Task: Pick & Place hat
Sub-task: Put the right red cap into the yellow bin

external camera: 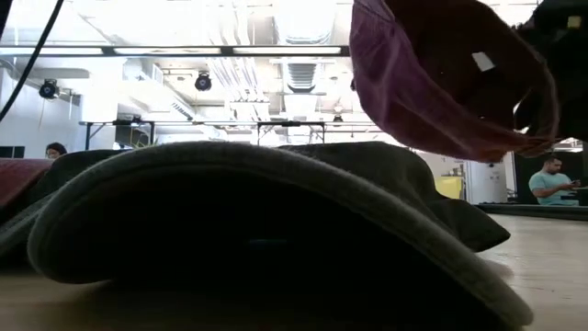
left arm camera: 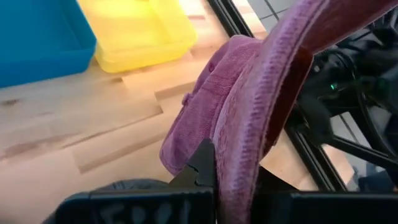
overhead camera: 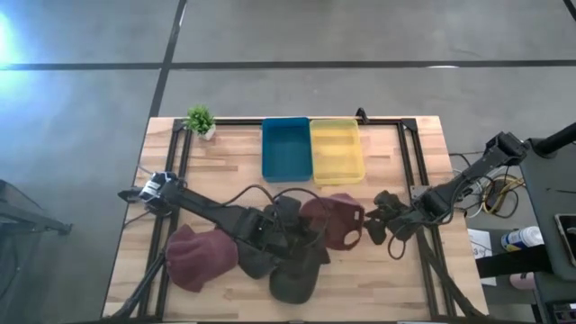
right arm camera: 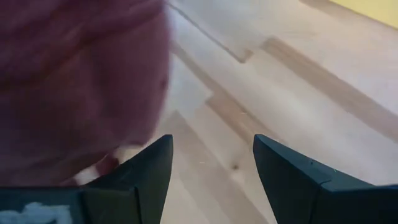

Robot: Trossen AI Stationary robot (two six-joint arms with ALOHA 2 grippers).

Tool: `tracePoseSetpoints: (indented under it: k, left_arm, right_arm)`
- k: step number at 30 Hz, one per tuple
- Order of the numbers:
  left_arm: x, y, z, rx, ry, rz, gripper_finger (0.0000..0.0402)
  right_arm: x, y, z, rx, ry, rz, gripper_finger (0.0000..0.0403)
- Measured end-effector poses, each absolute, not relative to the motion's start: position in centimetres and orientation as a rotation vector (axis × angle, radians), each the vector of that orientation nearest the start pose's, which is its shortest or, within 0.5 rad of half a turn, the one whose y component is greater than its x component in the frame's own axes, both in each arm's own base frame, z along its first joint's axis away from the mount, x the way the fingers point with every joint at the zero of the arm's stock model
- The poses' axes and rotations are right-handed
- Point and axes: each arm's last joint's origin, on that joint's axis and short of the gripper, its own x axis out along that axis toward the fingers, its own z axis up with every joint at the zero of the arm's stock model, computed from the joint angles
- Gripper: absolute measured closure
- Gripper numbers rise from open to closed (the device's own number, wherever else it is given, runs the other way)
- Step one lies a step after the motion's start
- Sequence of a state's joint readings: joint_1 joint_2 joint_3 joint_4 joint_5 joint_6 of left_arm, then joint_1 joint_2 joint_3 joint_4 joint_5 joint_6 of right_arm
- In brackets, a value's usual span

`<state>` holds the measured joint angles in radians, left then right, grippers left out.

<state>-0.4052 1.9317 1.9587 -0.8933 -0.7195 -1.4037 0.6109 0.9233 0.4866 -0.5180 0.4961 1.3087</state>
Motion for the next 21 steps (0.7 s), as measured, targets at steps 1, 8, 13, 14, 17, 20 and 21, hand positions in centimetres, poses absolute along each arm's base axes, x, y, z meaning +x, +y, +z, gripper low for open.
tracePoseSetpoints:
  k: [1, 8, 13, 14, 17, 20, 21]
  left_arm:
    - [38.8, -14.4, 34.9, -0.86, 0.386, 0.722, 0.0396]
    - [39.3, -14.0, 34.5, -0.919, 0.398, 0.694, 0.0396]
    - [39.7, -13.3, 34.6, -0.922, 0.413, 0.679, 0.0396]
    - [39.8, -13.2, 34.6, -0.925, 0.421, 0.676, 0.0396]
    - [40.0, -12.9, 34.4, -0.922, 0.448, 0.661, 0.0396]
    - [40.1, -12.8, 33.5, -0.924, 0.492, 0.655, 0.0396]
    - [40.2, -12.8, 33.0, -0.921, 0.51, 0.656, 0.0396]
  right_arm:
    - [14.2, 8.3, 18.9, 0.736, 0.71, -0.404, 0.0184]
    - [14.6, 8.5, 19.0, 0.735, 0.644, -0.417, 0.0184]
    - [15.5, 9.0, 18.9, 0.737, 0.6, -0.401, 0.0184]
    - [15.8, 9.2, 18.9, 0.734, 0.589, -0.385, 0.0184]
    - [16.5, 9.6, 19.2, 0.737, 0.537, -0.336, 0.0184]
    - [17.1, 9.7, 19.5, 0.741, 0.483, -0.321, 0.0184]
    - [17.3, 9.6, 19.6, 0.744, 0.47, -0.321, 0.0184]
